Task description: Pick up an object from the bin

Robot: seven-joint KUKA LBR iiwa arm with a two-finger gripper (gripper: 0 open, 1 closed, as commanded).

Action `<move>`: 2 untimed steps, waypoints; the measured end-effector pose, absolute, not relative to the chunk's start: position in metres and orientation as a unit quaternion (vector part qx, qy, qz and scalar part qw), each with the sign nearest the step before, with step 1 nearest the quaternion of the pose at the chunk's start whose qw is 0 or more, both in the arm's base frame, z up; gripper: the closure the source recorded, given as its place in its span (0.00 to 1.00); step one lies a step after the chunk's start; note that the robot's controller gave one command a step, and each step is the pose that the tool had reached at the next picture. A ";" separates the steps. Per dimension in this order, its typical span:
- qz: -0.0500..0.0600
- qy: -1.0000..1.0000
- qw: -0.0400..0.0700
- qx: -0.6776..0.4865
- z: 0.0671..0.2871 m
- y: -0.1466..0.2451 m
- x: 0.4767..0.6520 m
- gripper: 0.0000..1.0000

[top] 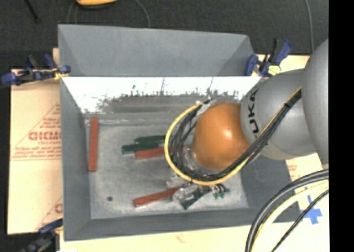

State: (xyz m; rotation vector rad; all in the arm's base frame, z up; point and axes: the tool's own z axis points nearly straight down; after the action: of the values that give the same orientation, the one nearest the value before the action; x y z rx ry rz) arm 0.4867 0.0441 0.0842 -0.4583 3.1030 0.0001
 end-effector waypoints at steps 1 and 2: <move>0.000 0.987 -0.001 -0.158 0.114 0.057 0.489 1.00; 0.000 0.986 0.001 -0.169 0.239 0.052 0.478 1.00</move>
Offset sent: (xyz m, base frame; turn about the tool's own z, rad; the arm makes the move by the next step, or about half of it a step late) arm -0.0094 0.0076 0.1547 -0.0498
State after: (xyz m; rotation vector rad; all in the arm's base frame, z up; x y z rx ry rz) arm 0.4783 0.0516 0.2392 -0.5304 3.0938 0.0011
